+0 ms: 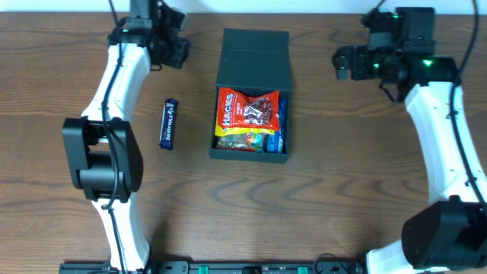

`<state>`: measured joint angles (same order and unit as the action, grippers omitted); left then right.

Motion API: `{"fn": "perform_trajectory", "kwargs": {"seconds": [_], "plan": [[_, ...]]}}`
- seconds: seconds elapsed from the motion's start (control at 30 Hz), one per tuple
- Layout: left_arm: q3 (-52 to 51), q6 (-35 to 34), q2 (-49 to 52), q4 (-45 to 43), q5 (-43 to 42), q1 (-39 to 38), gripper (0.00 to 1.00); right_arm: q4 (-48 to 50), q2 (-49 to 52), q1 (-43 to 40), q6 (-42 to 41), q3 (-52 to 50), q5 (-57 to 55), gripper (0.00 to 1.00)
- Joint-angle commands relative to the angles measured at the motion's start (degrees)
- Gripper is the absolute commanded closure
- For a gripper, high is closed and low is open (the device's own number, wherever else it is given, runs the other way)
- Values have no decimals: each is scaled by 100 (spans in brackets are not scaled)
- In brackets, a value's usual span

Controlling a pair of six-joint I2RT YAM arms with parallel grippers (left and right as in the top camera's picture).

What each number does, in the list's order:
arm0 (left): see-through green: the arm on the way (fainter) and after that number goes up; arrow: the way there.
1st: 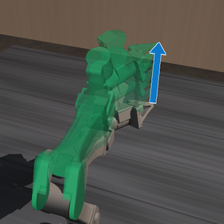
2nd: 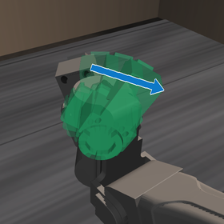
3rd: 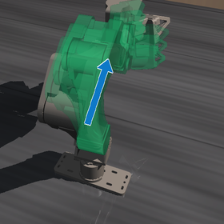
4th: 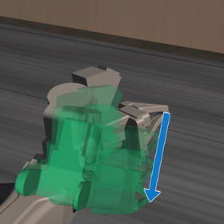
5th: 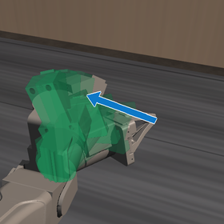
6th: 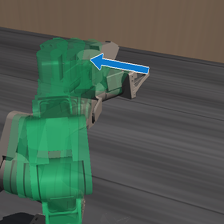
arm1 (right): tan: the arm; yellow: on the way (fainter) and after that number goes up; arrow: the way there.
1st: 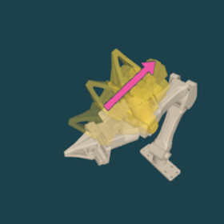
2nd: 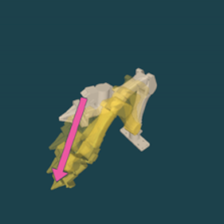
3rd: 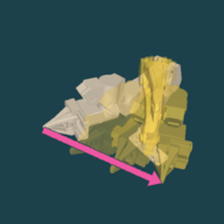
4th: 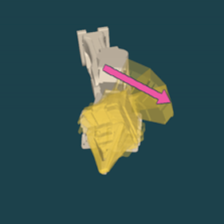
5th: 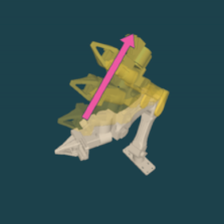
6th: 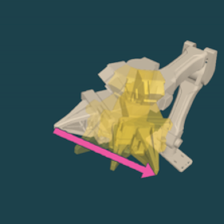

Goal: Pack container
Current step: 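Carry the Eclipse tin right and lower it into the box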

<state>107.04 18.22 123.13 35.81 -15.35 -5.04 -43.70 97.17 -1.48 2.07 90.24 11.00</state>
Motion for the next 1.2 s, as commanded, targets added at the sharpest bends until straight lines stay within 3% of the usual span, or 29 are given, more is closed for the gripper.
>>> {"fn": "perform_trajectory", "kwargs": {"seconds": [0.0,0.27,0.4,0.57,0.7,0.9,1.03,1.17], "plan": [[157,109,-214,48,-90,-302,94,-136,-7,-227,-162,-2,-7,1],[157,758,-382,717,-55,-1032,94,-133,-7,-745,90,-2,-7,1],[157,748,-382,1088,107,-1244,94,-79,-7,-866,223,-2,-2,1],[157,146,-385,1189,234,-1377,94,-79,-7,-863,446,-2,-4,1],[157,-774,-391,1193,227,-1379,94,-177,-7,-863,444,-2,66,1],[157,-1360,-391,1263,223,-1379,94,-258,-7,-863,592,-2,146,1],[157,-1250,-391,1410,223,-1379,94,-256,-7,-863,595,-2,146,1],[157,-498,-391,1808,219,-1401,94,-238,-7,-863,595,-2,146,1]]}}
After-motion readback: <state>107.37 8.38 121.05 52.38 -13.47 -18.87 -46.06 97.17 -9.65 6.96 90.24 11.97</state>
